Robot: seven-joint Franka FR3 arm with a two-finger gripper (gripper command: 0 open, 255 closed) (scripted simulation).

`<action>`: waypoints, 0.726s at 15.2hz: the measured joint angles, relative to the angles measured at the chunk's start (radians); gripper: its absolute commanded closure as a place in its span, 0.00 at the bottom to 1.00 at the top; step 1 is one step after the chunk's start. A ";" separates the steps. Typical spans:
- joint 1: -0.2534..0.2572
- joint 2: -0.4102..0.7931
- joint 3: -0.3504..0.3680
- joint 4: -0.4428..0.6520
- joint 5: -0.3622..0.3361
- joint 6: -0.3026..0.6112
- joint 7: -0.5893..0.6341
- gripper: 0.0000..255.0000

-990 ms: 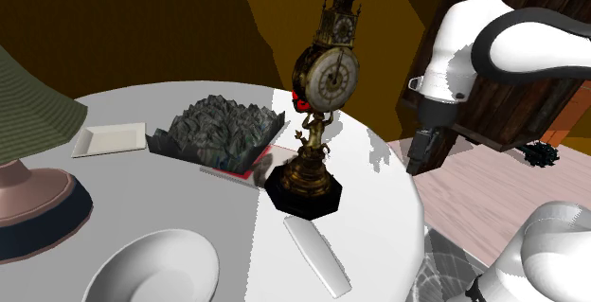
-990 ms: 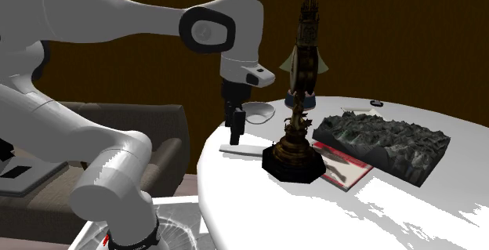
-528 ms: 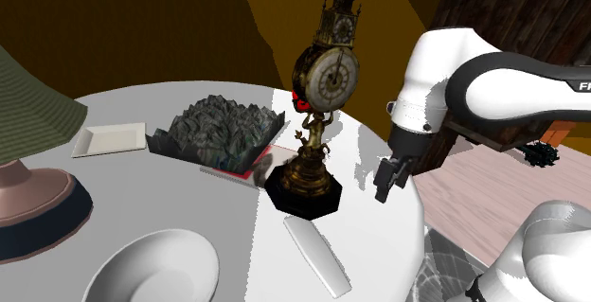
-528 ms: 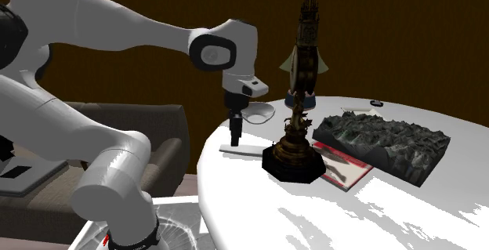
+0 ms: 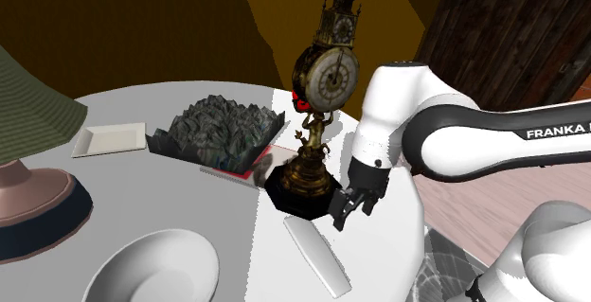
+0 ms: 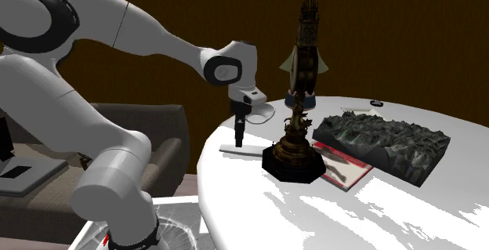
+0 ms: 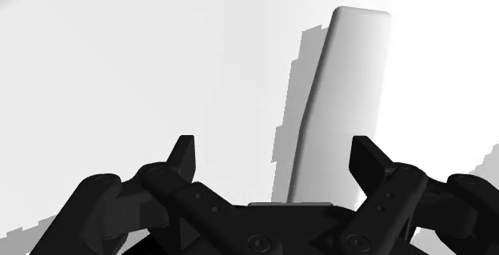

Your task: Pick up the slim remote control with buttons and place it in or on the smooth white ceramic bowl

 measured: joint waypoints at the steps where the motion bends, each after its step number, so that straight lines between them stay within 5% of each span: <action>1: -0.006 0.029 0.029 0.010 -0.001 0.026 0.036 0.00; 6: -0.072 0.225 0.183 0.075 -0.065 0.184 0.231 0.00; 11: -0.097 0.309 0.231 0.070 -0.109 0.271 0.290 0.00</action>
